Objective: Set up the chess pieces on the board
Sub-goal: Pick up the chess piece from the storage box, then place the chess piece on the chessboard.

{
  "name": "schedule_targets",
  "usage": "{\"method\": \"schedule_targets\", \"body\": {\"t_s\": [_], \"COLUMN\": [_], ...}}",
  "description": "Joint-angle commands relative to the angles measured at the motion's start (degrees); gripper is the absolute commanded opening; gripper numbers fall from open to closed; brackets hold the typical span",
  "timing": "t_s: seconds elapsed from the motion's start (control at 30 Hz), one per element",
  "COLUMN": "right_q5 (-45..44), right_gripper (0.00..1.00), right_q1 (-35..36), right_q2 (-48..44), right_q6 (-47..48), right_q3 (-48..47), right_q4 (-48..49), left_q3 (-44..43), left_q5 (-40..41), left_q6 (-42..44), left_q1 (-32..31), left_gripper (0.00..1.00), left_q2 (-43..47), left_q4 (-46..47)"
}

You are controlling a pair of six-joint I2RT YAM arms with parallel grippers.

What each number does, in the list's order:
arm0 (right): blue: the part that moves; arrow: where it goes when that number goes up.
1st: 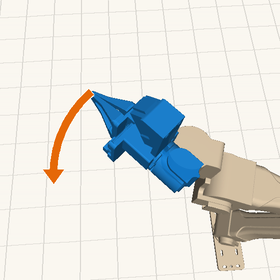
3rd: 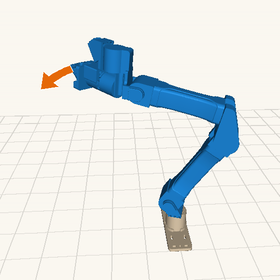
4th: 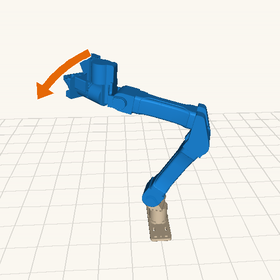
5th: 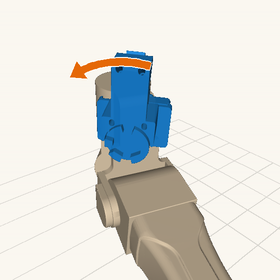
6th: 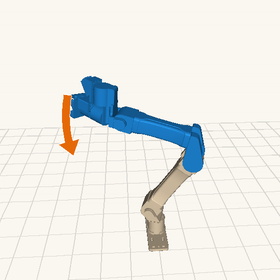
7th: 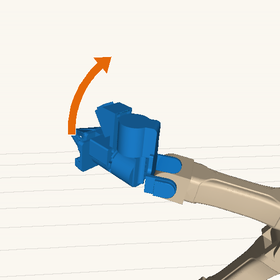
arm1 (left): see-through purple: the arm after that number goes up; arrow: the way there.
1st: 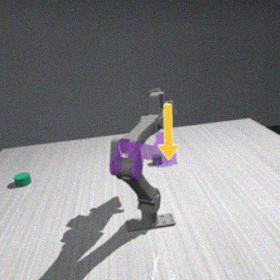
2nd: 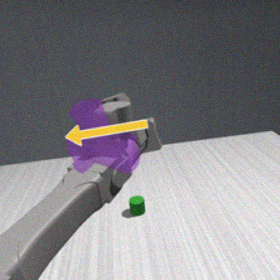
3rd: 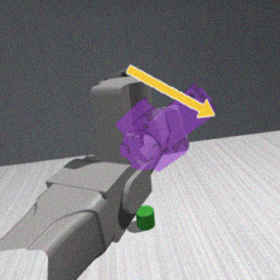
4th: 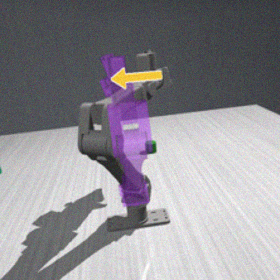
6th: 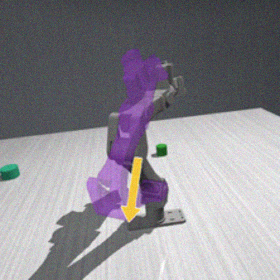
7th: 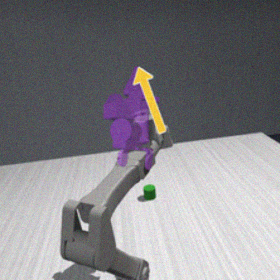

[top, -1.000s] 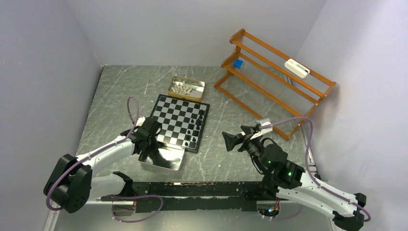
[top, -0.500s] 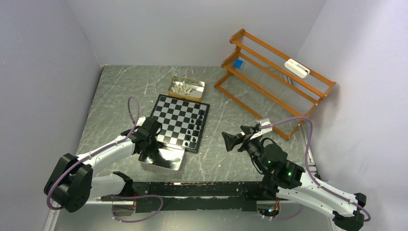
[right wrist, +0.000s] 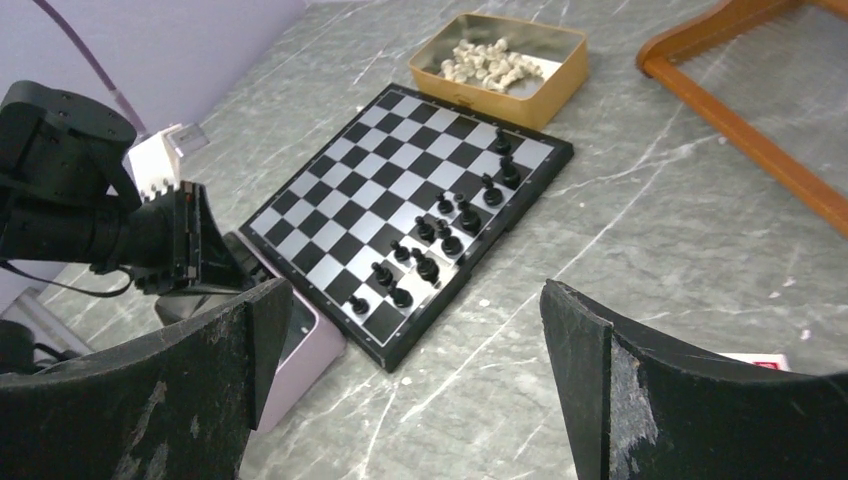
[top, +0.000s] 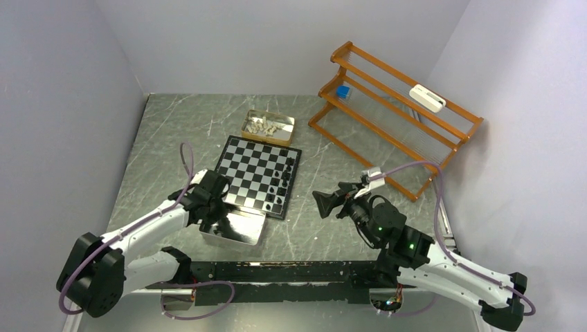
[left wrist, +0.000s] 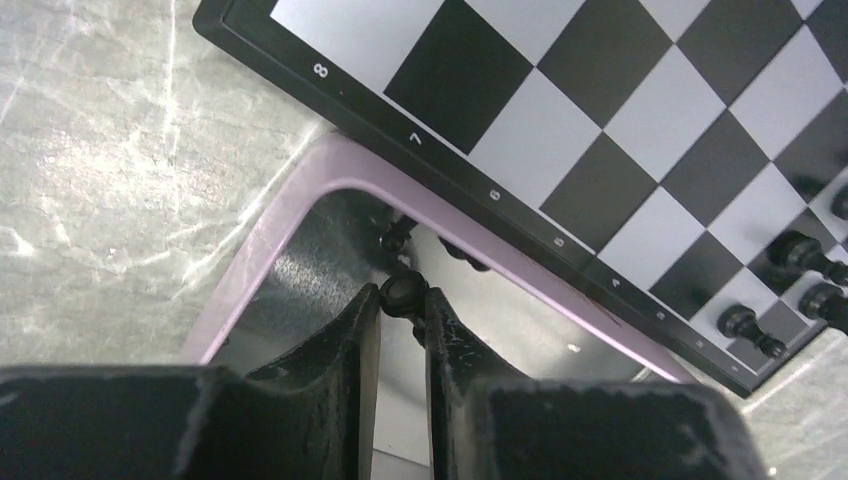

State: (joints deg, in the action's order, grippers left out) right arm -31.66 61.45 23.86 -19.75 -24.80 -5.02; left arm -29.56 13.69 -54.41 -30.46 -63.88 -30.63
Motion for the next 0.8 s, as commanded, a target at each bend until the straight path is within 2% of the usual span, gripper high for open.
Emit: {"method": "schedule_targets", "body": {"t_s": [0.0, 0.1, 0.33, 0.57, 0.77], "right_q5": [4.06, 8.43, 19.66, 23.80, 23.62], "right_gripper": [0.99, 0.93, 0.72, 0.63, 0.61], "right_q1": [-0.19, -0.19, -0.12, 0.14, 3.19], "right_q2": [2.94, 5.98, 16.52, 33.67, 43.90], "right_q6": [-5.44, -8.82, -14.66, -14.49, -12.72], "right_q3": [-2.52, -2.12, 0.92, 0.93, -3.66], "right_q4": [2.46, 5.58, 21.92, 40.21, 47.31], "left_q3": [-1.01, -2.20, -6.22, -11.77, -13.41], "left_q5": [-2.74, -4.24, -8.61, -11.92, -13.69], "left_q6": [-0.14, -0.70, -2.33, -4.75, -7.60], "left_q1": [0.45, 0.41, 0.46, 0.40, 0.44], "left_gripper": [0.18, 0.18, 0.18, 0.19, 0.19], "left_q2": [3.77, 5.96, 11.04, 15.06, 18.61], "left_q4": [-2.90, -4.87, -7.07, -8.88, -8.62]}}
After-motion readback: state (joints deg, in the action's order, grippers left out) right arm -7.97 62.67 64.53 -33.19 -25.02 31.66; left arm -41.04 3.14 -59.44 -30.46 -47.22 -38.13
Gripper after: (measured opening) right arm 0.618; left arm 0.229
